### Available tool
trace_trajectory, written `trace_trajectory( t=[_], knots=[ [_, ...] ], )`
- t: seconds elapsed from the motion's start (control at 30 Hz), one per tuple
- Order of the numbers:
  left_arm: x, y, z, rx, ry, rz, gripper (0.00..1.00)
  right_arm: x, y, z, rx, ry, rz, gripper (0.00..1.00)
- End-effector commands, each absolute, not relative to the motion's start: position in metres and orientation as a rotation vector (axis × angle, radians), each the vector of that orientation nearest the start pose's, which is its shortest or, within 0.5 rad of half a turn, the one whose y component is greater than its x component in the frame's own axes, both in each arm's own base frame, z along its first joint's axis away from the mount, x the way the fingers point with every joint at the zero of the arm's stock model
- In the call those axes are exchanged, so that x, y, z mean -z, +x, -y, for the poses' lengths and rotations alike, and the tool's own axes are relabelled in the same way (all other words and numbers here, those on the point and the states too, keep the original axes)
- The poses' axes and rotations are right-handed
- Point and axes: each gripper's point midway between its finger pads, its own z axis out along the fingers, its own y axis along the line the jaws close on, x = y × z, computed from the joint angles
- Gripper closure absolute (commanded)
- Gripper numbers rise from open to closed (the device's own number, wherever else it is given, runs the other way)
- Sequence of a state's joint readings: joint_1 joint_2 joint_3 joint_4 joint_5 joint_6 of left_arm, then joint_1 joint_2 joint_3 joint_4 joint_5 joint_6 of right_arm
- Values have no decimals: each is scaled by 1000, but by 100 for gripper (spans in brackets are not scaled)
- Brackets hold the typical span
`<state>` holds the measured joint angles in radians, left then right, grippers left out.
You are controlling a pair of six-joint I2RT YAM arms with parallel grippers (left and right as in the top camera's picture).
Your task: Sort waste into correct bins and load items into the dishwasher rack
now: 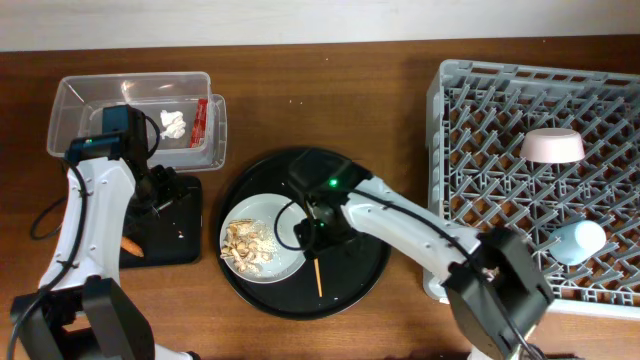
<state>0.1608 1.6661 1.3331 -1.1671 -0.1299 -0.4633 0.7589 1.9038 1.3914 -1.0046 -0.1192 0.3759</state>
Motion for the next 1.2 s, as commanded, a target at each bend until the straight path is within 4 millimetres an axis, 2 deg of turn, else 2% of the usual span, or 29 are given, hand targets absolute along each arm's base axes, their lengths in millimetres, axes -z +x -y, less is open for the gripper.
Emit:
trace_trajectory(
  t=[0.0,0.27,0.43,0.63,0.7,0.77,0.8,0.83,0.87,1.0,1.17],
  knots=[
    [-115,308,-72,-171,-914,-2889,14,-42,254,-263,-125,-522,-3089,16],
    [-114,308,-72,-171,-914,-2890,14,-8,234,-247,-103,-465,-3150,16],
    [-114,308,-72,-171,-914,-2890,14,-9,230,-264,-249,-473,-3158,16],
    [-114,308,-72,-171,-913,-2890,14,-3,234,-261,-156,-411,-3134,17],
    [-114,308,-72,-171,-914,-2890,14,7,231,-259,-138,-417,-3145,18],
    [-114,308,-72,-171,-914,-2890,14,14,232,-250,-58,-364,-3153,22],
    [-114,308,-72,-171,-914,-2891,14,14,235,-247,-23,-314,-3144,28],
    [-114,308,-72,-172,-914,-2892,14,14,239,-243,13,-248,-3130,35],
    [-114,307,-71,-173,-915,-2896,14,14,240,-242,18,-232,-3126,49],
    [-114,306,-71,-173,-915,-2897,14,14,240,-242,20,-219,-3126,58],
    [-114,306,-71,-173,-915,-2897,14,14,240,-242,18,-209,-3129,80]
  ],
)
